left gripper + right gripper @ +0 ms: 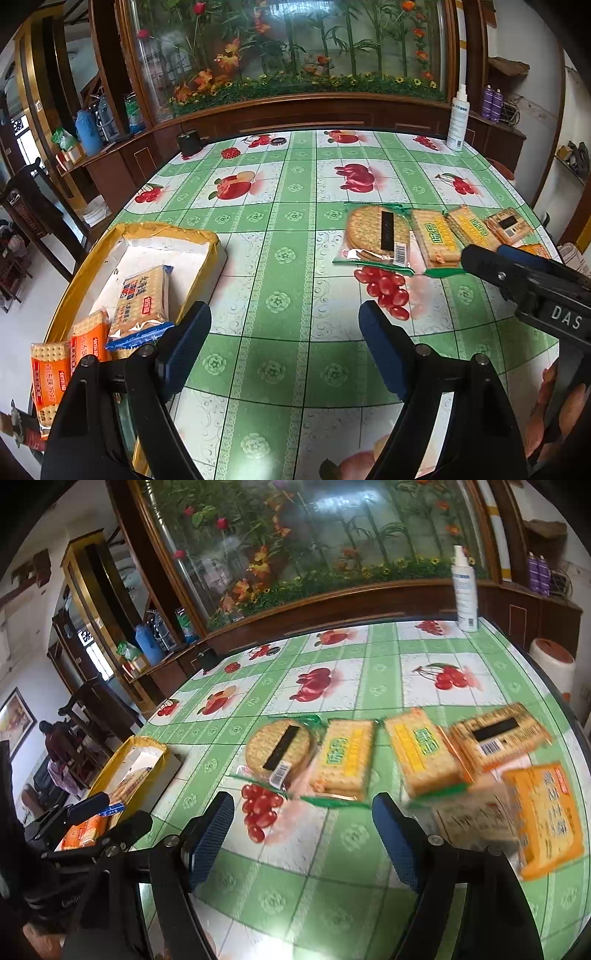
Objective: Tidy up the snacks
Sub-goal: 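Move both open tools back to the snack pile, then grasp round cracker pack with left tool while right tool grasps yellow WEIDAN pack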
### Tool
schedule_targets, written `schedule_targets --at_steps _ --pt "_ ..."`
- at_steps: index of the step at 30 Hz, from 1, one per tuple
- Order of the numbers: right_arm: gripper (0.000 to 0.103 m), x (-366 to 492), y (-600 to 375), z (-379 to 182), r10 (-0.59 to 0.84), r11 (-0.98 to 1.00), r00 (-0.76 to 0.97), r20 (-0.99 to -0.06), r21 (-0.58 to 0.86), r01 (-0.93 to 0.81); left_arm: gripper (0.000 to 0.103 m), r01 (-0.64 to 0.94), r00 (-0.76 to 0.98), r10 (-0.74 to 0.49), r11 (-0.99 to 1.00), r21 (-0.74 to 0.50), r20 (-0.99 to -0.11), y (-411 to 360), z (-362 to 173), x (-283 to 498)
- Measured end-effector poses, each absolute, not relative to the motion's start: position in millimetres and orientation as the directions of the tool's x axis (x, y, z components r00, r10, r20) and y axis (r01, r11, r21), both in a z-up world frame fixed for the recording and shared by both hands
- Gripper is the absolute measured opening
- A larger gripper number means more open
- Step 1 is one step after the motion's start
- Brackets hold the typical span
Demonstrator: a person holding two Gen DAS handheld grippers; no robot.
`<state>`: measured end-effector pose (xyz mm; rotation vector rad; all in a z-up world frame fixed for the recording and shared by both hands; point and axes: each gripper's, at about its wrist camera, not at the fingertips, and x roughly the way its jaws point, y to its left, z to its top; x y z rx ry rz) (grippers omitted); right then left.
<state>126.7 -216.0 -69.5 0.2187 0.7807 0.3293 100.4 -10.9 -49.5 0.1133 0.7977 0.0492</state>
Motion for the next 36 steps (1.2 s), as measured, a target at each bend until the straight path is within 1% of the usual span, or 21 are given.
schedule_targets --at_steps 8,20,25,28,30,32,34,36 --pt "0.079 157.3 -205.6 -78.2 0.34 0.938 0.651 -0.679 0.293 -0.185 0.083 -0.009 0.672 0.078 0.995 0.097 -0.737 -12.4 -61.7 130.1" --pt "0.079 193.9 -203.6 -101.4 0.239 0.97 0.611 -0.755 0.213 -0.117 0.083 -0.01 0.657 0.031 0.999 0.032 -0.753 -14.1 -69.3 159.9" --pt "0.079 206.2 -205.1 -115.4 0.24 0.97 0.57 -0.785 0.222 -0.103 0.083 -0.004 0.645 0.027 0.999 0.032 -0.764 -18.0 -73.7 169.6" --pt "0.079 211.1 -197.9 -118.7 0.209 0.978 0.573 -0.792 0.177 -0.113 0.083 0.006 0.639 0.035 0.999 0.05 -0.768 -23.0 -75.8 175.3" --pt "0.074 212.0 -195.5 -119.5 0.178 0.984 0.574 -0.799 0.135 -0.116 0.083 0.01 0.636 0.04 0.998 0.061 -0.771 -26.6 -77.0 179.2" --pt "0.06 209.9 -198.0 -119.5 0.168 0.986 0.58 -0.798 0.124 -0.114 0.083 0.013 0.632 0.04 0.998 0.062 -0.774 -29.5 -78.2 182.4" --pt "0.051 205.6 -204.4 -118.2 0.176 0.984 0.58 -0.796 0.137 -0.109 0.083 0.017 0.628 0.039 0.998 0.064 -0.777 -33.4 -79.8 185.7" --pt "0.051 200.4 -210.9 -117.2 0.192 0.981 0.577 -0.794 0.159 -0.107 0.083 0.023 0.626 0.037 0.998 0.066 -0.779 -38.5 -81.2 188.5"
